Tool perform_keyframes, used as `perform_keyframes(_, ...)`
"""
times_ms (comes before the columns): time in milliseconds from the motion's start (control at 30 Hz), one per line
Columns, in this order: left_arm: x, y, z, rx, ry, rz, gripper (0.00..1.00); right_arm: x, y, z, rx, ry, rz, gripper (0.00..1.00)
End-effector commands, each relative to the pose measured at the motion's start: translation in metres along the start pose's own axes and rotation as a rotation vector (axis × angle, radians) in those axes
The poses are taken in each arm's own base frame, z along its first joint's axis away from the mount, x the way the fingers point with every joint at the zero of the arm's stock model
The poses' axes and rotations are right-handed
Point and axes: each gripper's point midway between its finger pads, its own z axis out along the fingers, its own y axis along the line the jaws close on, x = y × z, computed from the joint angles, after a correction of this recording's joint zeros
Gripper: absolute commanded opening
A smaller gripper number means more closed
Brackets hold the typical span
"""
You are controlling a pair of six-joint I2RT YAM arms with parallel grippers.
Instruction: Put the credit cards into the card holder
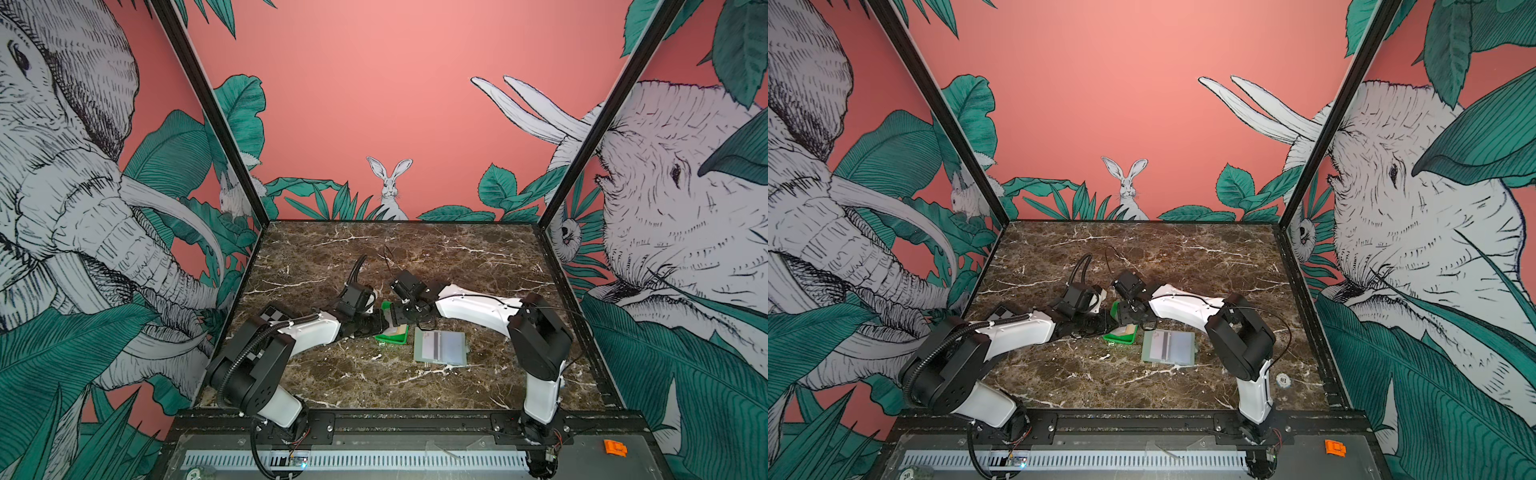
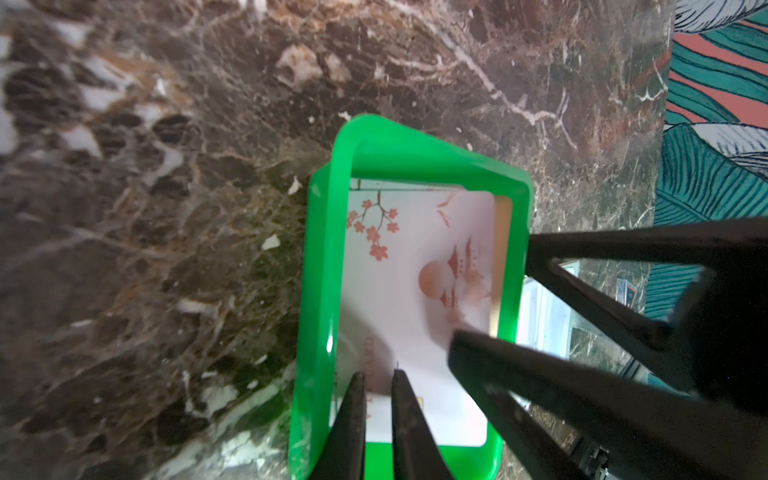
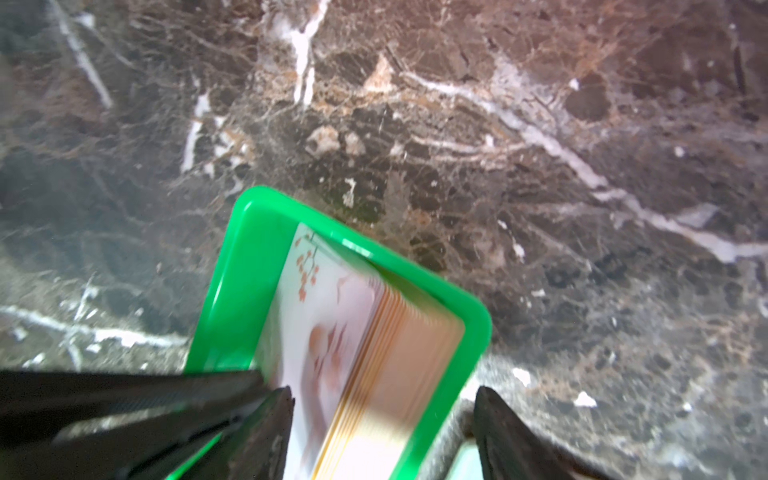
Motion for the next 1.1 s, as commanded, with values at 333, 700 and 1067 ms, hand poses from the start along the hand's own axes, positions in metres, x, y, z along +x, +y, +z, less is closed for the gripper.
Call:
perform_keyframes(333,0.011,0.013,0.005,-0.056,0.034,-0.023,0.16,0.002,0.005,-0.046,-0.181,-0.095,0.11,0.6)
perform_keyframes(700,0.013,0.012,0.008,-0.052,0.035,-0.022,0.16,0.007,0.02,-0.045,-0.293,-0.081,0.211,0.42)
perform_keyframes(1067,0.014,0.012,0.008,-0.054,0.038,-0.022,0.16,0.008,0.031,-0.026,-0.315,-0.056,0.219,0.3)
